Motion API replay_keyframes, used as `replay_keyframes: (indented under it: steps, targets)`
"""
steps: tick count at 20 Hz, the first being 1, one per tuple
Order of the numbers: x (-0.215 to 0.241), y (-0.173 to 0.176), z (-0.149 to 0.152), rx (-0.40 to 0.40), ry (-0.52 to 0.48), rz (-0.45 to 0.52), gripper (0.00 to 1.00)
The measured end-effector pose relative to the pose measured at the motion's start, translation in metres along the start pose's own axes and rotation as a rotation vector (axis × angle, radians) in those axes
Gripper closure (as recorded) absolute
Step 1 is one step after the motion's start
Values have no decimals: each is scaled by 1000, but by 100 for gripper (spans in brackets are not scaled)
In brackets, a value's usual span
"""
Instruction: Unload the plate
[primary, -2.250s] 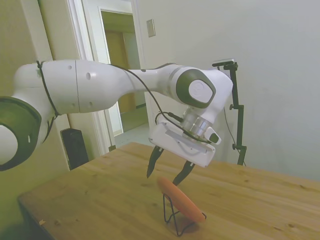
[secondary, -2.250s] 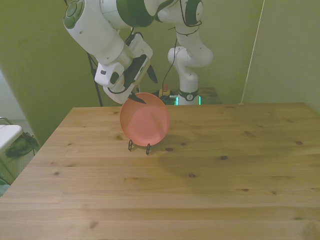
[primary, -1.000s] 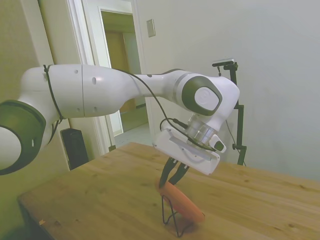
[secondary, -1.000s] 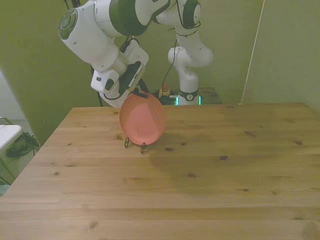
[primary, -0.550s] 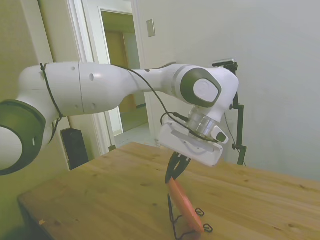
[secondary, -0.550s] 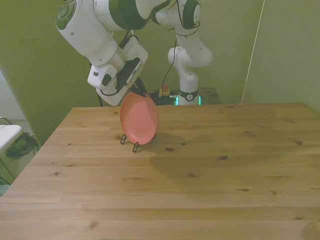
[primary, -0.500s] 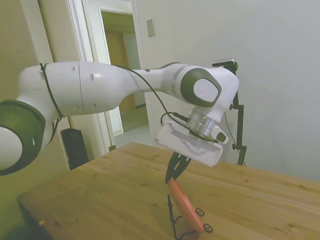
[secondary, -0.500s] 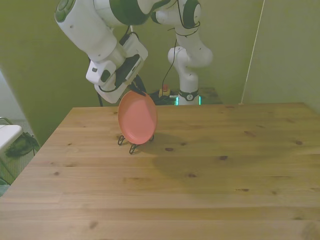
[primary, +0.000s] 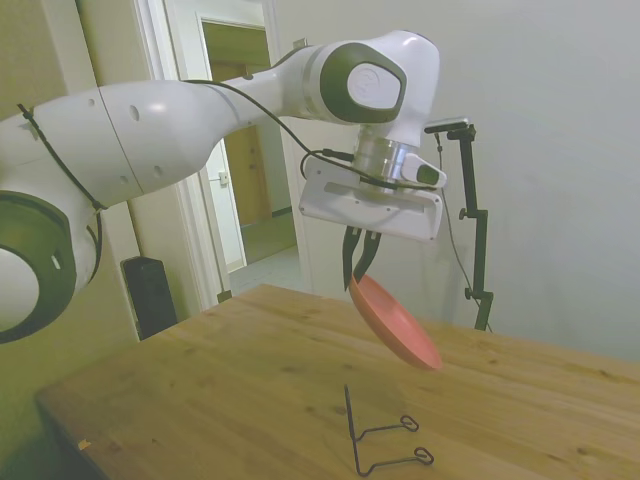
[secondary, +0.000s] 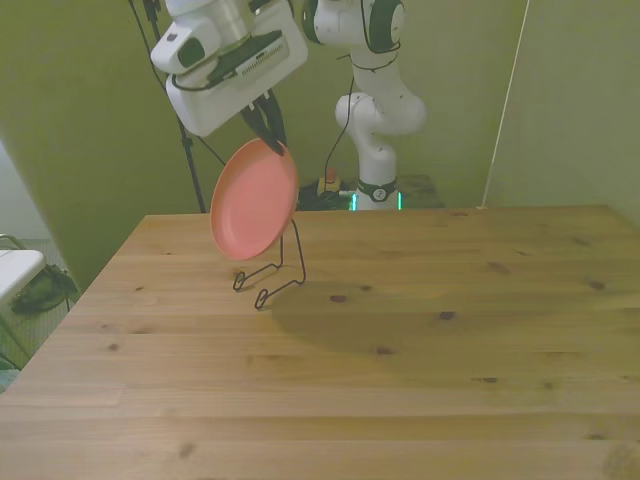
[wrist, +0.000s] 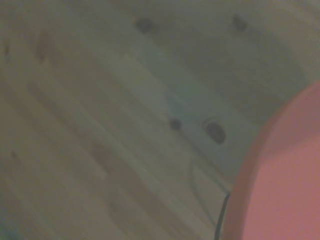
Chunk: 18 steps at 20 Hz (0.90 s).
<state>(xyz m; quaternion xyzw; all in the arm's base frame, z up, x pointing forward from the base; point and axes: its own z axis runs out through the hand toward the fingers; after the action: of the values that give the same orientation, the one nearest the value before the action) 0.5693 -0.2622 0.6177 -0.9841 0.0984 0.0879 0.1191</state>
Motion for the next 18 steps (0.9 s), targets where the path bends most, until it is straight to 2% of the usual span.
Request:
replay_keyframes:
  steps: [2,5,7,10,15,18]
  targets:
    - [20,-28,1,-19,61,87,100]
    - [61,-75,19,-38,163,191,100]
    - [89,-105,39,-60,238,249,100]
    - [127,-137,85,-119,337,325,100]
    - [162,-149,176,-266,459,447,100]
    - [164,-141,210,-342,478,523,100]
